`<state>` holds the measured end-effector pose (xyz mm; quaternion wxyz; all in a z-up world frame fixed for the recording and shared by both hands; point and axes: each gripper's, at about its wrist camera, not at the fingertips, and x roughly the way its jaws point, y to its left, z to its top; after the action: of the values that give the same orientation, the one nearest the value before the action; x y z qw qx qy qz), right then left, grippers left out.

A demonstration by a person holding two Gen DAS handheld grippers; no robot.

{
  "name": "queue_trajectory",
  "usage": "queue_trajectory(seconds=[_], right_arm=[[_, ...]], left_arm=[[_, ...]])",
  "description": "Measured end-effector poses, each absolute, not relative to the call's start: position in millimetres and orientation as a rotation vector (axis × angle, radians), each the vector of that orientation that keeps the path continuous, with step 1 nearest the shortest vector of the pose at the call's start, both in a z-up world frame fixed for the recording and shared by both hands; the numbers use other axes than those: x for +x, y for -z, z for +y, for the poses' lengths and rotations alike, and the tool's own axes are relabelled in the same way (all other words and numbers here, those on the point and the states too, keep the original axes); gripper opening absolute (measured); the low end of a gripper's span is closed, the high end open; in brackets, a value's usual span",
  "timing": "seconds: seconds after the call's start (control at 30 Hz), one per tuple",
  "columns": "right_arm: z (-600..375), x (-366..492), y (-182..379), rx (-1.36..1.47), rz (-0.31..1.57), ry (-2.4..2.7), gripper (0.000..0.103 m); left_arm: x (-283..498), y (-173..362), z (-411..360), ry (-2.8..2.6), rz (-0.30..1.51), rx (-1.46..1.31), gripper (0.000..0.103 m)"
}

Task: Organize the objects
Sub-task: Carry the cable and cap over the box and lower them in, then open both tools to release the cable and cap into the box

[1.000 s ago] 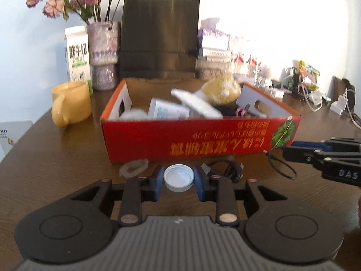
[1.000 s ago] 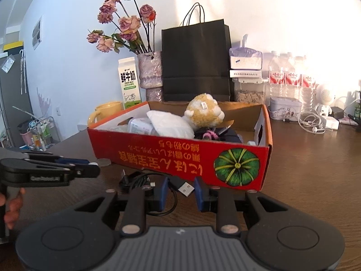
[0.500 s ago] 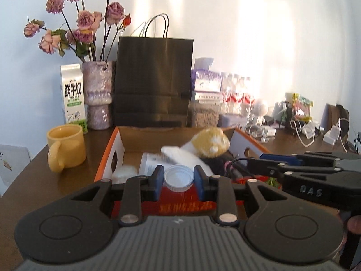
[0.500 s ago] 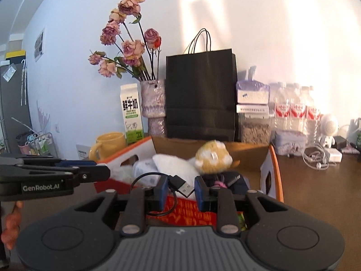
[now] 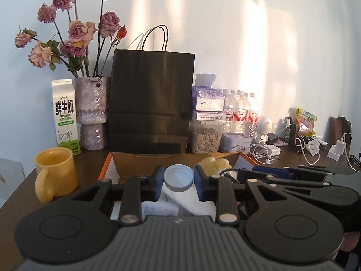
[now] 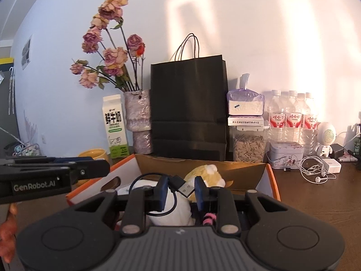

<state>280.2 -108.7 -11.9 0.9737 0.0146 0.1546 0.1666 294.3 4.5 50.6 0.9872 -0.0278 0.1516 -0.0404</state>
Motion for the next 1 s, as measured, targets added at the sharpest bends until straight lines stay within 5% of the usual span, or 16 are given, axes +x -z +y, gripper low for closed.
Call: queue_trajectory(seconds=[0.57,0.6,0.67,0.73,0.77,0.83,0.87,1.0], right_arm=[[-125.6,319.8,29.2,0.028,0.359,-0.31,0.024],[-125.5,320.4,30.3,0.024,0.364,-0.307,0.025],[-124.0,320.1,32.5,0.009,0.374,-0.297,0.025],[-123.9,318.1,34.3,-0.004,0.376,-0.285,0.046],[-124.5,316.8,34.4,-0.004,0.375,-0.278,0.054],[-125.9,314.7,33.6,0.001,0.362,-0.263,0.086],[-126.5,314.0,33.0,0.001,0.358,-0.252,0.093],[-129.4,313.7,31.9,0.011,0.356,-0.239,0.099]], left_arm=[[348.0,-30.7,13.4,0.091,0.359,-0.05,0.03],[348.0,-30.0,13.1,0.088,0.365,-0.047,0.031],[347.5,-28.6,12.6,0.076,0.37,-0.041,0.052],[346.3,-28.0,13.3,0.06,0.366,-0.043,0.097],[345.2,-27.9,13.1,0.037,0.357,-0.038,0.102],[344.3,-28.6,12.6,0.006,0.344,-0.03,0.103],[344.5,-28.5,13.2,0.007,0.348,-0.035,0.103],[346.3,-27.9,14.2,0.003,0.357,-0.037,0.103]])
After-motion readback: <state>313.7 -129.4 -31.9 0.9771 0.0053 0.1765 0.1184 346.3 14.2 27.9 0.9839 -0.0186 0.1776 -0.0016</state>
